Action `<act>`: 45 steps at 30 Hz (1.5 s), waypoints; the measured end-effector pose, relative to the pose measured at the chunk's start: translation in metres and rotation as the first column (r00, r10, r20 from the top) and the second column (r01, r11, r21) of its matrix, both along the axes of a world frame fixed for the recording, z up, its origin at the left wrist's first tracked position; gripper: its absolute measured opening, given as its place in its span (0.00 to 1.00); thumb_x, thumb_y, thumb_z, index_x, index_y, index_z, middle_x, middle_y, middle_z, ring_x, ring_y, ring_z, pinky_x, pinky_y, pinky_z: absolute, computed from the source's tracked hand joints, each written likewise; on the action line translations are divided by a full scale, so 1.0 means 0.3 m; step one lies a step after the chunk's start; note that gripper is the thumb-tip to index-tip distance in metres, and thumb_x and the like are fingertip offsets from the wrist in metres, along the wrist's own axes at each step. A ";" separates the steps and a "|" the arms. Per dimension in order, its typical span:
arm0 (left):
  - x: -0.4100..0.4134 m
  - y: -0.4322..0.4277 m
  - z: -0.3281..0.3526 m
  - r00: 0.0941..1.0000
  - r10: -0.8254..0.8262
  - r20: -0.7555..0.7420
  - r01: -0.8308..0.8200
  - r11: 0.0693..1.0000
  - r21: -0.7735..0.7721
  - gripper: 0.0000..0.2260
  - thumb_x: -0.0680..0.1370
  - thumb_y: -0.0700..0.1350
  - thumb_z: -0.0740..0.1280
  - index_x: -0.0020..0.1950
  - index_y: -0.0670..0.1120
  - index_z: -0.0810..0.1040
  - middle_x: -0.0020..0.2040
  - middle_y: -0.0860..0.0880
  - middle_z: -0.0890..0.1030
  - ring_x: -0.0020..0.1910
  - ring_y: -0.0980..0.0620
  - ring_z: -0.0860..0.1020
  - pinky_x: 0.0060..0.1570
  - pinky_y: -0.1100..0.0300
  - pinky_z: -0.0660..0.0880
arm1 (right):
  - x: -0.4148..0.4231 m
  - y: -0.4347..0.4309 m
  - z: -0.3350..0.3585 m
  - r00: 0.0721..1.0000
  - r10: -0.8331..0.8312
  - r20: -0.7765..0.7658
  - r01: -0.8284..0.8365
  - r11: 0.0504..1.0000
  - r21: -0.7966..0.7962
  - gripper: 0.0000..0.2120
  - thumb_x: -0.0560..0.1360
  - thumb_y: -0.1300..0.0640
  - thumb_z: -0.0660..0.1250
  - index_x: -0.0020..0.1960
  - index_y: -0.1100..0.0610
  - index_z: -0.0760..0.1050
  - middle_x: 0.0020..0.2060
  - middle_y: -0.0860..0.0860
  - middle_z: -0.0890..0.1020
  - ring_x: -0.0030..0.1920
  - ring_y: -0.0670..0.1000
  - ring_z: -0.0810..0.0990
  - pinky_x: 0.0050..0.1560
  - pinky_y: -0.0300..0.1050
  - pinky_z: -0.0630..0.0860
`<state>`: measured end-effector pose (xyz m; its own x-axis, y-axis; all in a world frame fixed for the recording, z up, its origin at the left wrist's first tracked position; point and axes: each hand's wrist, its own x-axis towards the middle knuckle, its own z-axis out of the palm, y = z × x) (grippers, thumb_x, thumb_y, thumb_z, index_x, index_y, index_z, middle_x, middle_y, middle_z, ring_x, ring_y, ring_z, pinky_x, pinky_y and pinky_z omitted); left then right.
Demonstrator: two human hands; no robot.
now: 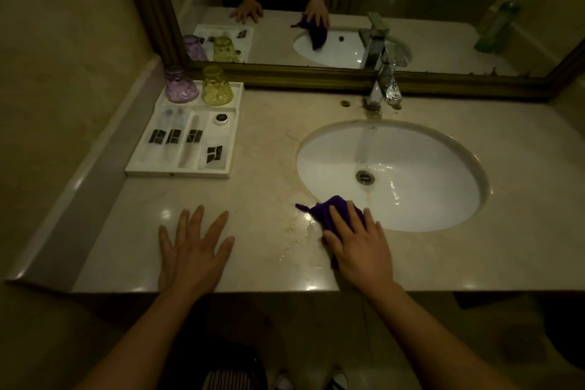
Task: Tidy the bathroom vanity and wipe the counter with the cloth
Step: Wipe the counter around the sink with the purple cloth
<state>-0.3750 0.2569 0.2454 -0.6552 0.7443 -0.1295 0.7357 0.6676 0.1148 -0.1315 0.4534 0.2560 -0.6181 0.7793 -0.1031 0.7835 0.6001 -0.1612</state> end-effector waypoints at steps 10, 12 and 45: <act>0.005 0.005 0.021 1.000 -0.010 0.008 0.010 1.000 -0.015 0.30 0.75 0.67 0.35 0.77 0.65 0.43 0.81 0.48 0.45 0.78 0.45 0.40 0.72 0.37 0.35 | 0.014 0.034 0.039 0.997 0.070 0.019 -0.072 0.991 0.116 0.28 0.80 0.37 0.46 0.75 0.48 0.62 0.76 0.55 0.62 0.75 0.64 0.60 0.72 0.60 0.61; 0.009 0.002 0.025 1.000 -0.005 0.013 0.005 1.000 -0.028 0.29 0.75 0.67 0.35 0.77 0.64 0.42 0.81 0.48 0.45 0.78 0.46 0.40 0.72 0.37 0.35 | -0.065 -0.027 0.034 0.999 -0.041 0.017 0.039 0.996 0.077 0.32 0.79 0.35 0.41 0.78 0.49 0.56 0.78 0.55 0.59 0.77 0.62 0.55 0.74 0.60 0.55; 0.004 0.013 0.007 0.999 0.035 -0.018 -0.036 0.999 -0.033 0.27 0.77 0.65 0.34 0.77 0.65 0.43 0.81 0.49 0.46 0.78 0.46 0.42 0.72 0.38 0.37 | -0.096 -0.116 -0.031 0.949 0.309 -0.066 -0.302 0.948 0.103 0.29 0.81 0.36 0.45 0.78 0.48 0.54 0.78 0.52 0.56 0.78 0.59 0.51 0.74 0.62 0.57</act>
<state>-0.3736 0.2609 0.2476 -0.6837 0.7158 -0.1423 0.7129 0.6967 0.0792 -0.1604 0.4186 0.2469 -0.8314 0.5554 0.0191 0.5468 0.8237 -0.1502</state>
